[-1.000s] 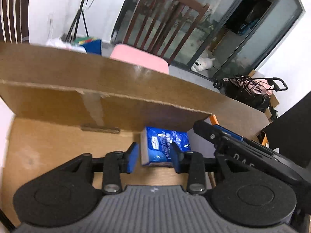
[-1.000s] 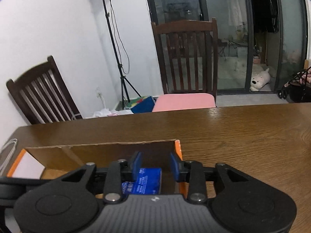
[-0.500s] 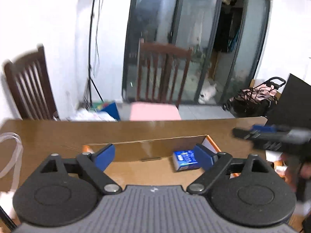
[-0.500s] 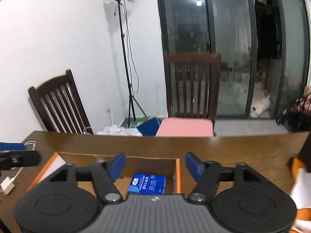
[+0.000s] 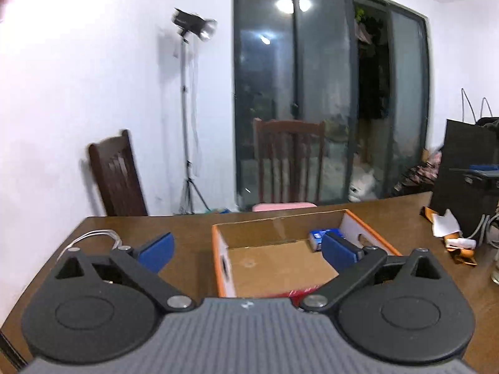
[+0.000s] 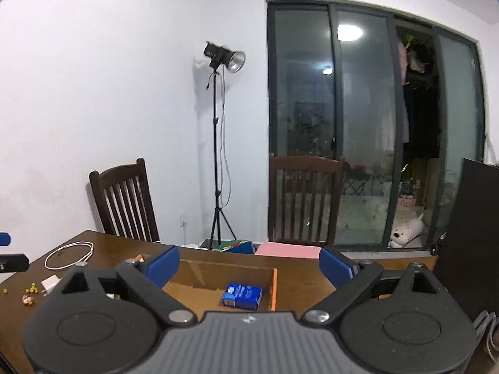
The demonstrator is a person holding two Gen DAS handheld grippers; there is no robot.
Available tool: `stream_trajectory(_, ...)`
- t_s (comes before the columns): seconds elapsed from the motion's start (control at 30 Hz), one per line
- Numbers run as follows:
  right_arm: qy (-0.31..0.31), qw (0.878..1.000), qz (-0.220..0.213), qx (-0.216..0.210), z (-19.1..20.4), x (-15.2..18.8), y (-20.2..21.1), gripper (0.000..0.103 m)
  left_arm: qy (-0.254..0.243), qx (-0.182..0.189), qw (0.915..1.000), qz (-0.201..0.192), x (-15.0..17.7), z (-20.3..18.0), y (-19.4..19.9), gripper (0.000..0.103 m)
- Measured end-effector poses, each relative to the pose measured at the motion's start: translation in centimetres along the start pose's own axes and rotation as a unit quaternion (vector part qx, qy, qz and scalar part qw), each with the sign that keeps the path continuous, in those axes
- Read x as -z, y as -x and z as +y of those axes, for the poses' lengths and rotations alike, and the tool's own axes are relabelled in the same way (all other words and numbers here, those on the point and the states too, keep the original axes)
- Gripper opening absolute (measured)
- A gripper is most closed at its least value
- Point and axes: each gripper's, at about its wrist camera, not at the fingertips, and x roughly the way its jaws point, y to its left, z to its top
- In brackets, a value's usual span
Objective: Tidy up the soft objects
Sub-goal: 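Grasp the lavender cloth bag with the left gripper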
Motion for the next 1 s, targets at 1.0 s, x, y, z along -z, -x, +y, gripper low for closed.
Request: stream_trajectory(1.0,-0.096,0.988,0.059,-0.108,7.5,15.7,2.6,0.101,0.081,0.044,0.9939,0.061,13.3,3.2,-4.3,0.103)
